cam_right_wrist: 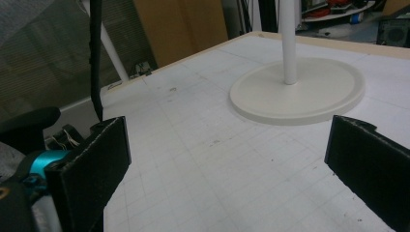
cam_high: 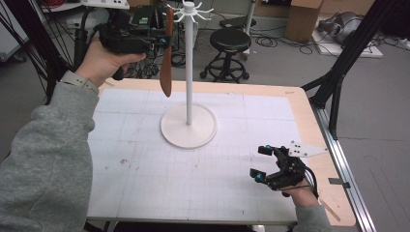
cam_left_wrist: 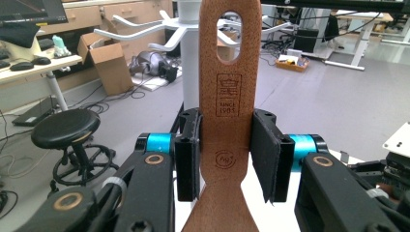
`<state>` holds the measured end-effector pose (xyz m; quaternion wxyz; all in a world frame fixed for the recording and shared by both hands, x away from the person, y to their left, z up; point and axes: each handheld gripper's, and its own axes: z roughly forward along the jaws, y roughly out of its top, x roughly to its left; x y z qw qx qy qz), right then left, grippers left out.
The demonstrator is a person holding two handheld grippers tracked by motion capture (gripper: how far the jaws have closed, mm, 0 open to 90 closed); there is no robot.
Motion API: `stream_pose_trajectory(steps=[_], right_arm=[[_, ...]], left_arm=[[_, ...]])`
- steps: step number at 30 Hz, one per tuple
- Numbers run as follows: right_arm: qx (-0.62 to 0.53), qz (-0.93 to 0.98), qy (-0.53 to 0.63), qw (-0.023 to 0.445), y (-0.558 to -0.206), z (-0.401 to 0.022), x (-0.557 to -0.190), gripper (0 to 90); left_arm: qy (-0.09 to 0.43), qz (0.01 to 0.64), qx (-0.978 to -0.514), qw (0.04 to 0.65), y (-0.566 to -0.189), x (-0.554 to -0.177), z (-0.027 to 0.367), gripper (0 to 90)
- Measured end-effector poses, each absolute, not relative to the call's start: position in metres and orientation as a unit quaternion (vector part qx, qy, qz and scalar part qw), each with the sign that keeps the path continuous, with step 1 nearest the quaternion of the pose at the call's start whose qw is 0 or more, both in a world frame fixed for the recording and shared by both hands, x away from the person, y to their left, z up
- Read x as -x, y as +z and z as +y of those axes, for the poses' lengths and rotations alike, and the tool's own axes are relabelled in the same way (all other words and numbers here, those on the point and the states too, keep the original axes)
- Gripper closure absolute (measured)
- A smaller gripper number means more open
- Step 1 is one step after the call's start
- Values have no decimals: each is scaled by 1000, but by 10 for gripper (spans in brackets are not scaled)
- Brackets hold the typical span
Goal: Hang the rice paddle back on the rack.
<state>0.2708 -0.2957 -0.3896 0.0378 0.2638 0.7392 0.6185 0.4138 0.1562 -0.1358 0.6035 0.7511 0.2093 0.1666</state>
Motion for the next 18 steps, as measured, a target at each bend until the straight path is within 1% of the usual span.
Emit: stream_pose_trajectory(steps=[8, 18], right_arm=[[-260, 741, 618, 41, -390, -294, -270, 9], [-262, 741, 618, 37, -390, -295, -270, 9]], left_arm=[[172, 206, -754, 600, -134, -405, 153, 650], [180, 215, -752, 596, -136, -409, 149, 650]])
